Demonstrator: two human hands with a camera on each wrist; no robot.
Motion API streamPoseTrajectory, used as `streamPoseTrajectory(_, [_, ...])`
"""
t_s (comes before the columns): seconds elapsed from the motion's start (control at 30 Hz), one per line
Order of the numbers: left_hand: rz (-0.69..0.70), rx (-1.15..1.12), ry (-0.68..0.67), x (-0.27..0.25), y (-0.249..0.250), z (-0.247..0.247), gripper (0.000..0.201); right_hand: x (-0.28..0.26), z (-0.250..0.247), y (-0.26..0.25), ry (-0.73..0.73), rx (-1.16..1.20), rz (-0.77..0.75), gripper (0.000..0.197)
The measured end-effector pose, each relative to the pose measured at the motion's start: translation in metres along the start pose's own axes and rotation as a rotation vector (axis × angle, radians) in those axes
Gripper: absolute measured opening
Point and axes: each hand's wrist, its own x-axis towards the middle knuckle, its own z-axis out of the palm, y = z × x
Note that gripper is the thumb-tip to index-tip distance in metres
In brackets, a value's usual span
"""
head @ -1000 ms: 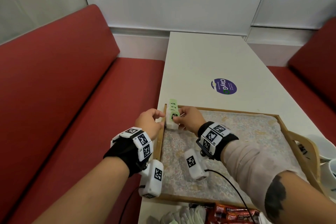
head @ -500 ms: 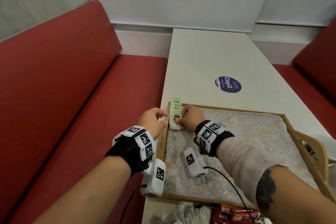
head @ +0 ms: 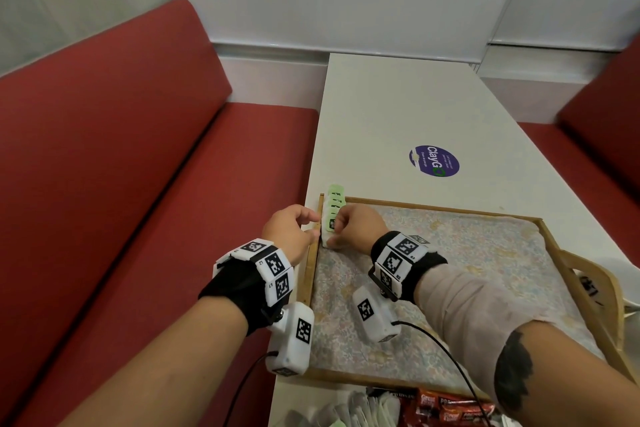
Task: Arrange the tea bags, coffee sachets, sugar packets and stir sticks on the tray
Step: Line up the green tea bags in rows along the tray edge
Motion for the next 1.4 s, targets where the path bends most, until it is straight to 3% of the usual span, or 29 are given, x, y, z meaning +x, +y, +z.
streamPoseTrajectory(0.23, [-0.018, 0.024, 0.001, 0.0, 0.005, 0.001, 0.019, 0.001, 0.001, -0.002, -0.021, -0.049, -0.007, 0.032])
streamPoseTrajectory(0.43, [-0.037, 0.008, 0.046, -0.012, 0.01, -0.004, 0.018, -0.015, -0.005, -0.011, 0.072, 0.01, -0.063, 0.026])
streamPoseTrajectory(0.63, [-0.01, -0.014, 0.095, -0.038, 0.017, -0.016, 0.012, -0.047, -0.011, -0.023, 0.119, 0.05, -0.115, 0.02])
streamPoseTrajectory(0.87, [0.031, -0.013, 0.061, -0.089, 0.014, -0.032, 0.01, -0.105, -0.012, -0.032, 0.112, 0.101, -0.197, 0.02])
streamPoseTrajectory(1.2, [0.016, -0.024, -0.026, -0.172, -0.02, -0.038, 0.008, -0.203, 0.013, -0.028, -0.062, 0.013, -0.249, 0.017])
streamPoseTrajectory(1.4, [-0.02, -0.008, -0.054, -0.204, -0.034, -0.031, 0.014, -0.237, 0.033, -0.024, -0.217, -0.197, -0.276, 0.035])
